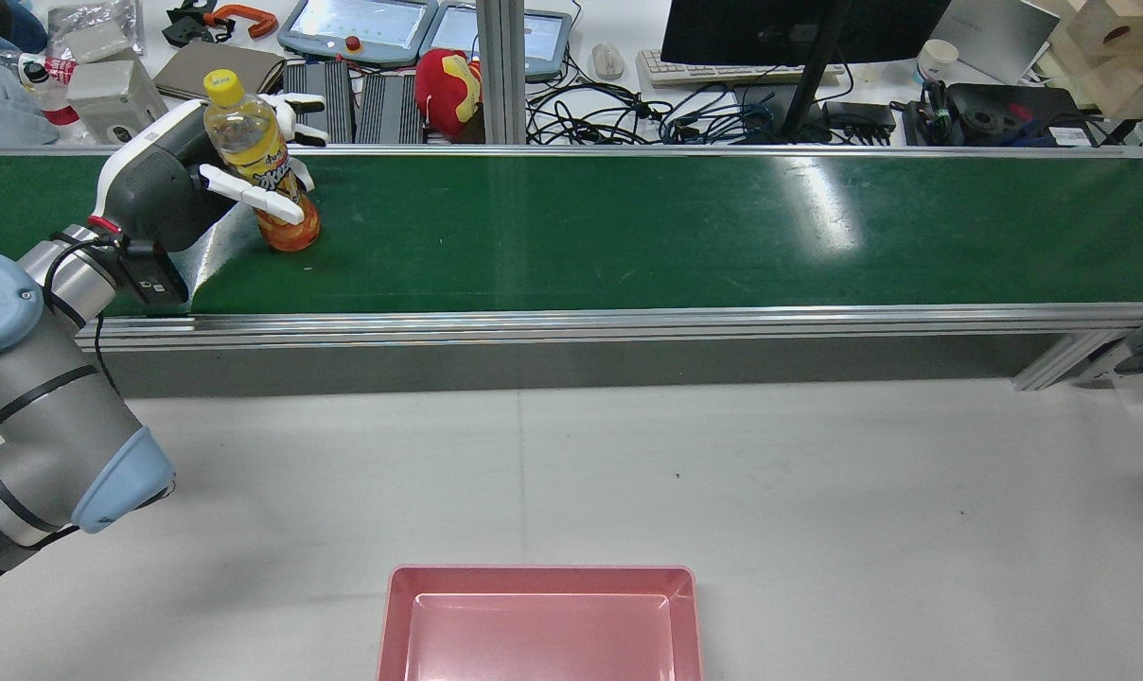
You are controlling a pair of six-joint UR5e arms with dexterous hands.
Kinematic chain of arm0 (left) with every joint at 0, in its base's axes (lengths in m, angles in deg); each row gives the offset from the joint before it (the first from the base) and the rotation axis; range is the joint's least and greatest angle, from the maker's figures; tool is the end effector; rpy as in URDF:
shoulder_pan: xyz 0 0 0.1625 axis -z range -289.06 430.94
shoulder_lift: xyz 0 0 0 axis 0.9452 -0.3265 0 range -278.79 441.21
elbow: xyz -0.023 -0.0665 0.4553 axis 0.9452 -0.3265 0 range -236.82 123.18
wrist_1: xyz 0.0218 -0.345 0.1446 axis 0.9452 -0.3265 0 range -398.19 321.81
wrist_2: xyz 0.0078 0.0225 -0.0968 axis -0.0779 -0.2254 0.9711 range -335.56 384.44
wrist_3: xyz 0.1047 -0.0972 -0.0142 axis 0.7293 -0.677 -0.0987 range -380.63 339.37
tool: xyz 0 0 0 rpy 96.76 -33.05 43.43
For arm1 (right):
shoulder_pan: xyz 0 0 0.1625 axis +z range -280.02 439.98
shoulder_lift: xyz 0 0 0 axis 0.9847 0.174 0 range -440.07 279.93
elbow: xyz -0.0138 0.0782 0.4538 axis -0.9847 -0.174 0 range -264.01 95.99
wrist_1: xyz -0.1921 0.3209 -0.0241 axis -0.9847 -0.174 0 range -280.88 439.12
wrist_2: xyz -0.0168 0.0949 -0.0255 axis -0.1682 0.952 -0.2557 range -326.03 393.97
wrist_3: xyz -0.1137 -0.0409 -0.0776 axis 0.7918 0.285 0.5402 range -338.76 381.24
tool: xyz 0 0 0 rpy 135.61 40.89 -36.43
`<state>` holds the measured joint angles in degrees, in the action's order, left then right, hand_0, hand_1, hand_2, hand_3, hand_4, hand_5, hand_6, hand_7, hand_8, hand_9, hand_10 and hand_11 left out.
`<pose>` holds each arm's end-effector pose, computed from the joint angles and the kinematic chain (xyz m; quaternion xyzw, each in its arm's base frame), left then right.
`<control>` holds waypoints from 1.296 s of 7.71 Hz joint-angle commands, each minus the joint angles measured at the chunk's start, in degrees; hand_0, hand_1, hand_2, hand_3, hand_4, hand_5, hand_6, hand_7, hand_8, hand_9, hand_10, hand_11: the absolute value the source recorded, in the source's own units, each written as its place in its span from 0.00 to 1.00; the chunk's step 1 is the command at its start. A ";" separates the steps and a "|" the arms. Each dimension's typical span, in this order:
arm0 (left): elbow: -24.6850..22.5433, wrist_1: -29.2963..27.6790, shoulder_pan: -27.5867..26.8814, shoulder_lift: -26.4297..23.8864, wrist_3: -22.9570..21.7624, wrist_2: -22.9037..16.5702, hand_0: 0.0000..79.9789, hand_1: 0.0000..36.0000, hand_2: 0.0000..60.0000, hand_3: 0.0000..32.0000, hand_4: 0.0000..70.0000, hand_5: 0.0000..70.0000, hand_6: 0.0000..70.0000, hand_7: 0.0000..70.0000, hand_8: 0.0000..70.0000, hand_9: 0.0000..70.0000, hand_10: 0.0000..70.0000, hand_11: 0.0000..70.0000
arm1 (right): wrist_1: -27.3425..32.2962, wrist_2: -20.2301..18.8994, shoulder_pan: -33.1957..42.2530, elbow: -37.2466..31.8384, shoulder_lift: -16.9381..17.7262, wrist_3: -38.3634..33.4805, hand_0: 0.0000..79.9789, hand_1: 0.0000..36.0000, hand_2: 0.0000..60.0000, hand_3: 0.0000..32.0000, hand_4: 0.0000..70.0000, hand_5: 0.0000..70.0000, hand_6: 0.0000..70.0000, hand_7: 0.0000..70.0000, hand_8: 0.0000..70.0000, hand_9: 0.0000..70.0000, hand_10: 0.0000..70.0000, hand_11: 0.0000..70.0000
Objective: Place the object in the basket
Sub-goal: 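Close the left hand fingers around the bottle and lift it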
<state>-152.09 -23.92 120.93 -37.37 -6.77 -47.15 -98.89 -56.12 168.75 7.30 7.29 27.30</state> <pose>0.2960 -0.6303 0.4203 -0.0926 0.8065 -0.5666 0.1413 0.1218 -0.5265 0.6829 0.0307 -0.7421 0.6681 0.0431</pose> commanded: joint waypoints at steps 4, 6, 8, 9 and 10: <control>-2.10 1.82 0.20 0.28 -0.68 -0.74 0.76 0.65 1.00 0.00 1.00 1.00 1.00 1.00 1.00 1.00 1.00 1.00 | 0.03 0.00 0.00 0.01 0.00 -0.08 0.00 0.00 0.00 0.00 0.00 0.00 0.00 0.00 0.00 0.00 0.00 0.00; -8.06 4.26 0.73 0.37 -0.42 -9.13 0.74 0.69 1.00 0.00 1.00 1.00 1.00 1.00 1.00 1.00 1.00 1.00 | 0.03 0.00 0.09 0.01 0.00 -0.08 0.00 0.00 0.00 0.00 0.00 0.00 0.00 0.00 0.00 0.00 0.00 0.00; -13.08 7.33 -0.75 0.63 0.63 -11.64 0.77 0.77 1.00 0.00 1.00 1.00 0.96 0.93 1.00 1.00 1.00 1.00 | 0.03 0.00 0.00 0.01 0.00 0.01 0.00 0.00 0.00 0.00 0.00 0.00 0.00 0.00 0.00 0.00 0.00 0.00; -14.66 7.96 -3.29 0.37 0.99 -14.25 0.80 0.81 1.00 0.00 1.00 1.00 0.92 0.90 1.00 1.00 1.00 1.00 | 0.03 0.00 0.00 0.01 0.00 -0.08 0.00 0.00 0.00 0.00 0.00 0.00 0.00 0.00 0.00 0.00 0.00 0.00; -15.72 8.14 -5.14 0.37 1.86 -16.45 0.80 0.81 1.00 0.00 1.00 1.00 0.92 0.89 1.00 1.00 1.00 1.00 | 0.03 0.00 0.00 0.01 0.00 0.01 0.00 0.00 0.00 0.00 0.00 0.00 0.00 0.00 0.00 0.00 0.00 0.00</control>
<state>-164.77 -17.05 119.46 -36.89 -6.25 -59.30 -98.85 -56.12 168.78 7.31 7.29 27.26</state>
